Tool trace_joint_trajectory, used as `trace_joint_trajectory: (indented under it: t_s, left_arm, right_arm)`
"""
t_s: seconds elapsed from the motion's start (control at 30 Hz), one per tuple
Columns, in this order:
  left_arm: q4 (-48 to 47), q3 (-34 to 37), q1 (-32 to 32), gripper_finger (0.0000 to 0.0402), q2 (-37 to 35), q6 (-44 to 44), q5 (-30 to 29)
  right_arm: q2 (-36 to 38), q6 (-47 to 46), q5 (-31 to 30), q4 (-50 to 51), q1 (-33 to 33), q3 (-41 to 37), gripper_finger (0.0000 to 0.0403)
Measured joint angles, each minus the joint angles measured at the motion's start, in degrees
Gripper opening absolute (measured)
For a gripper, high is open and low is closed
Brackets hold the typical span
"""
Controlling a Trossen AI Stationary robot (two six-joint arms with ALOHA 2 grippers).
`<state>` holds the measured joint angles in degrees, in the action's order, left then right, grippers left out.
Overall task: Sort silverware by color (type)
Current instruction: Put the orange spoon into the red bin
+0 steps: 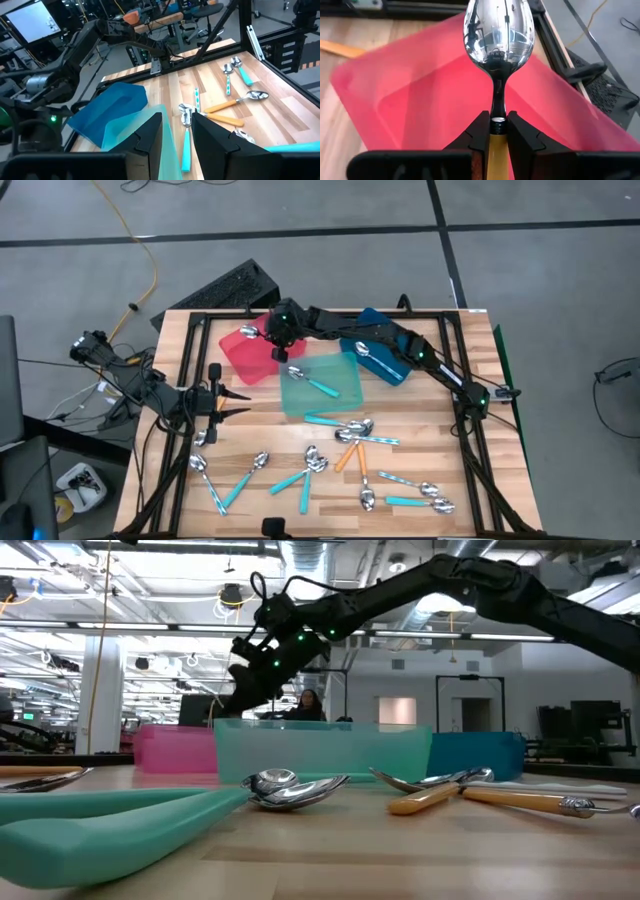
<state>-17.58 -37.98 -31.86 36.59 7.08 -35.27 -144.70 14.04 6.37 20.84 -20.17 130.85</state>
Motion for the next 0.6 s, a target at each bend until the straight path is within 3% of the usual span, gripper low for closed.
trace_joint_trajectory:
  t_s: [0.33, 0.6]
  left_arm:
    - [0.04, 0.00, 0.00, 0.0094, 0.01, 0.36, 0.01]
    - [-0.15, 0.00, 0.00, 0.0094, -0.01, 0.27, 0.07]
  right_arm:
    - [-3.84, 2.36, -5.15, 0.88, 1.10, -0.12, 0.0074]
    - [-3.85, 2.45, -5.29, 1.11, 1.06, -0.13, 0.0075]
